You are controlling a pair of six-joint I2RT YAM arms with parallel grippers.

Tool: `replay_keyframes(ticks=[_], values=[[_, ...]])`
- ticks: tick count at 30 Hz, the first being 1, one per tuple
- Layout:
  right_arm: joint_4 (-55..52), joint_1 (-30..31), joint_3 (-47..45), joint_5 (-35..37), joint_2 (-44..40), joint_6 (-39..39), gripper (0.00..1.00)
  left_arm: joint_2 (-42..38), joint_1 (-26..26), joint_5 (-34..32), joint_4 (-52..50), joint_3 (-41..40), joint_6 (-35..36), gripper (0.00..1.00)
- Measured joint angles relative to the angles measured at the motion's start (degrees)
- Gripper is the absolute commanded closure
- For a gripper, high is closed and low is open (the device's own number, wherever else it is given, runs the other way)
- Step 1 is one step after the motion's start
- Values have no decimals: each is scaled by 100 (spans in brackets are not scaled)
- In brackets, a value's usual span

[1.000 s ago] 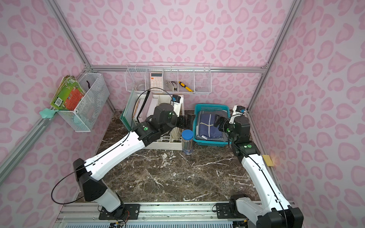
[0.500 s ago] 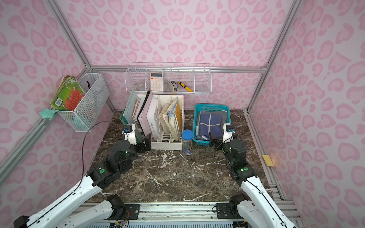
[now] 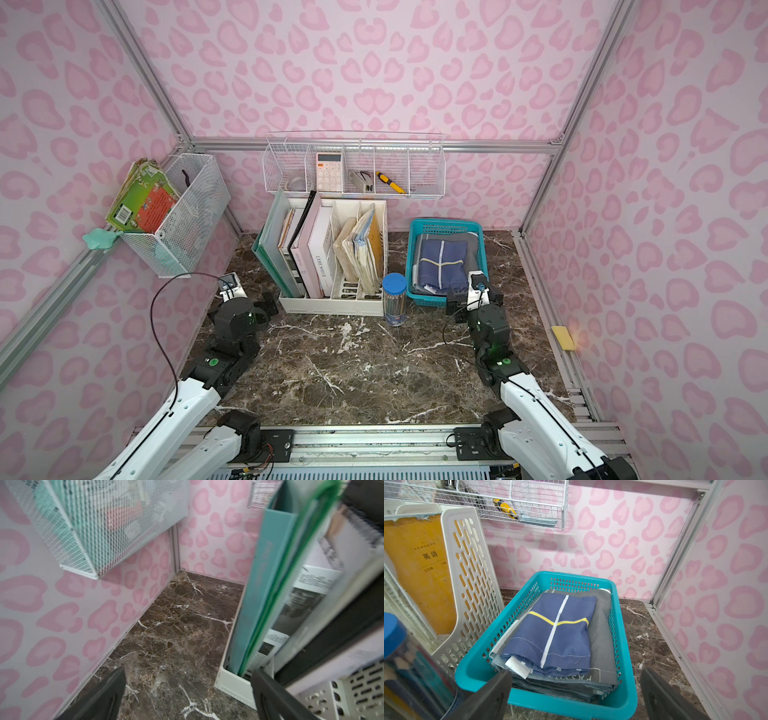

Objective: Put the folded pillowcase in the basket
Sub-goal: Reset both arms

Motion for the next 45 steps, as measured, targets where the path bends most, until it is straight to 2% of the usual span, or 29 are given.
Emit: replay_keyframes(ticks=[4,9,11,17,25,31,37,39,42,45], values=[[199,-98,-192,111,68,-33,1,129,433,267,332,-415,-221,1],[494,-389,-551,249,284,-35,2,678,1163,658,1388,-1567,-280,1],[686,-472,-645,254,446,-35,1,750,1362,800,1703,-1797,-199,1],[1934,-538,-1207,273,1196,-157,1,1128,1766,1394,2935,-2197,153,1],[4070,-649,-1661,319,2610,-485,2,2188,2221,2638,3991,-2057,306,1],[5097,-931,-1757,92,2892,-667,1,2859,2446,3423,4769,-1950,328,1],[5945,-1458,-1768,-553,3646,-592,1,4426,2487,4240,5772,-1665,555,1],[6437,-1550,-1738,-697,4046,-527,1,4505,2509,4321,5740,-1526,599,1],[6164,-1598,-1502,-706,3958,-494,1,4328,2509,4253,5318,-1097,669,1],[6107,-1615,-1340,-632,4063,-417,1,4363,2529,4271,5254,-1027,688,1]])
